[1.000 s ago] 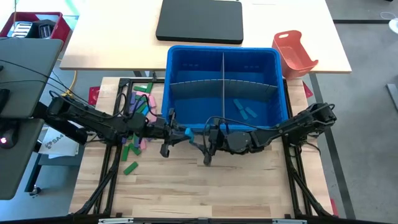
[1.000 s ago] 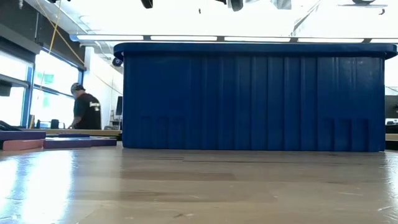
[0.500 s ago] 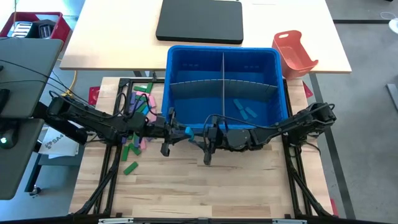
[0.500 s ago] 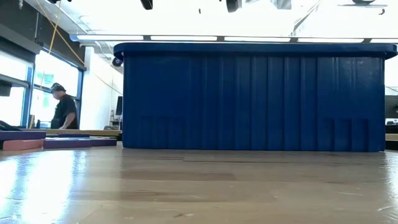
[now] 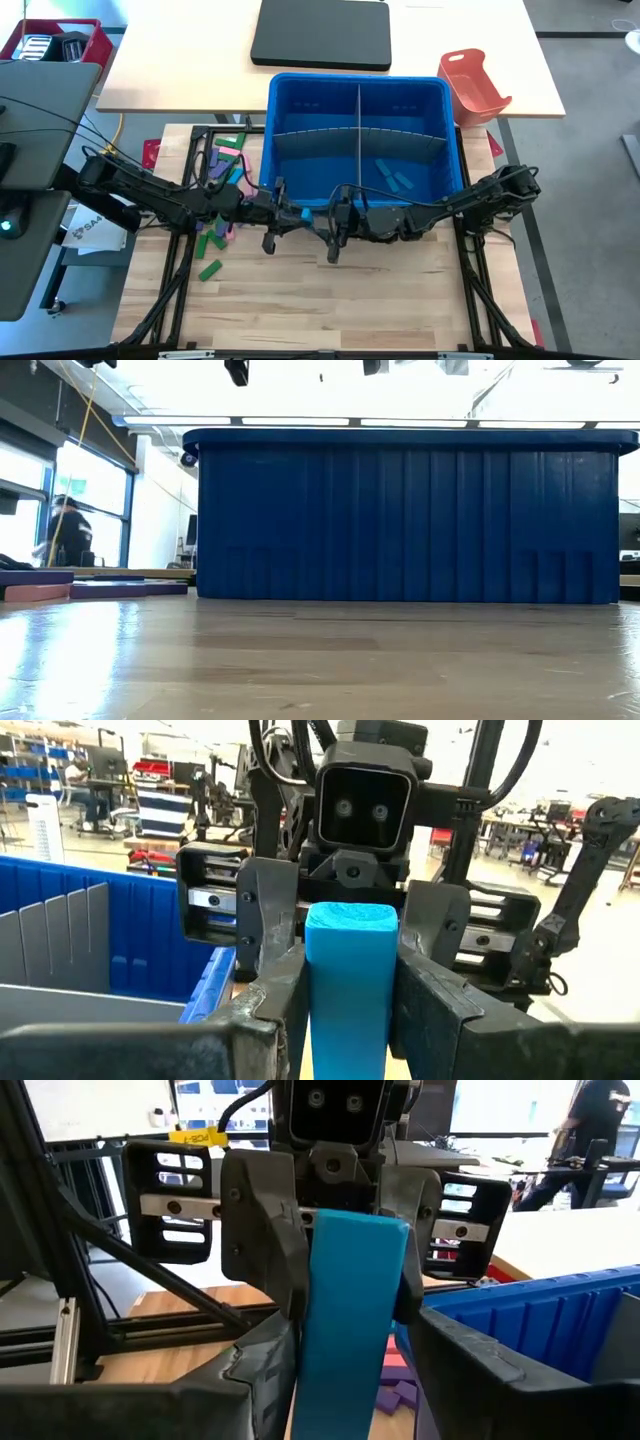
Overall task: Sort blocks
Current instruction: Put the blue block into the blue bin with the other blue block
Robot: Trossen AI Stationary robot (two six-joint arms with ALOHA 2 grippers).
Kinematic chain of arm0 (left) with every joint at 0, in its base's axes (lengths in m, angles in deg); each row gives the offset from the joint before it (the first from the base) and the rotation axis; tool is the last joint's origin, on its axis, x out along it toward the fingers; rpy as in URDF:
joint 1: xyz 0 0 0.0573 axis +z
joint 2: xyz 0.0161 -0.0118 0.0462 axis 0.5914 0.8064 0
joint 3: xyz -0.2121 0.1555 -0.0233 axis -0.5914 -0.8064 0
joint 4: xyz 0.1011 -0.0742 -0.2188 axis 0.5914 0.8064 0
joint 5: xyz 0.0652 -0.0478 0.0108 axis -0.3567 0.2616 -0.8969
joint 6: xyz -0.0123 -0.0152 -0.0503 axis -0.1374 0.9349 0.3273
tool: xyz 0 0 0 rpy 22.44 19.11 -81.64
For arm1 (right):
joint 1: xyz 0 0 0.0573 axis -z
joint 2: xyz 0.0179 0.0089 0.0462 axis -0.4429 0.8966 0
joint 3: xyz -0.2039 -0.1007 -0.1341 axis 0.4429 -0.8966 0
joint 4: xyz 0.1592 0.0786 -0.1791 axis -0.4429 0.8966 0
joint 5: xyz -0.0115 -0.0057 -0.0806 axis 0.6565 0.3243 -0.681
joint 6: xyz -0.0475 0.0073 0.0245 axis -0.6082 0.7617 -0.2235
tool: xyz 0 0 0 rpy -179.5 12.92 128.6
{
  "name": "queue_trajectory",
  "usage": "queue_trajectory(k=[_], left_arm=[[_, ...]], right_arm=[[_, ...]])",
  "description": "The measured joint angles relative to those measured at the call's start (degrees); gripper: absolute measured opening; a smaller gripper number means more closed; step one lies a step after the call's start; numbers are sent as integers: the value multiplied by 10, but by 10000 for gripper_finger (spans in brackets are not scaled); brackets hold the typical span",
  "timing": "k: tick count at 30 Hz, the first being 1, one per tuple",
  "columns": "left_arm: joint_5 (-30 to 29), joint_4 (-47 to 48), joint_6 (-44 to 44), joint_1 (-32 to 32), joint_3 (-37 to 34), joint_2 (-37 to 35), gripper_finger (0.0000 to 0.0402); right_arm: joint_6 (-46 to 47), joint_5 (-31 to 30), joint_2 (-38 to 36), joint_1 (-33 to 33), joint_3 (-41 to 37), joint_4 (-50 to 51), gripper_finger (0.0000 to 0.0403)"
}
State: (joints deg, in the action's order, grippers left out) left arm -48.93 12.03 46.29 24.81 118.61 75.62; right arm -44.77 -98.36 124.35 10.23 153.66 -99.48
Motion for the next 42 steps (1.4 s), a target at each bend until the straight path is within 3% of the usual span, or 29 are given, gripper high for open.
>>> queue_trajectory(k=[12,16,20,24,28,33,38,42], left_arm=[[-1,-5,-5,0,-1,7,114],[-1,-3,-8,1,-1,2,138],[0,10,-26,10,-1,-37,180],[-46,59,-30,14,0,-93,203],[-74,129,-30,8,0,-146,206],[-74,237,23,-7,0,-182,204],[-123,328,81,-27,0,-179,204],[-194,378,112,-46,0,-163,204]], right_arm=[[40,3,-1,-1,0,29,107],[31,-9,-3,-2,0,41,105],[30,-69,-34,-15,0,114,105],[79,-131,-115,-23,0,201,105],[153,-140,-200,0,26,336,105],[334,-154,-216,63,183,664,105],[449,-43,-154,185,315,942,105],[450,50,-117,290,314,1027,105]])
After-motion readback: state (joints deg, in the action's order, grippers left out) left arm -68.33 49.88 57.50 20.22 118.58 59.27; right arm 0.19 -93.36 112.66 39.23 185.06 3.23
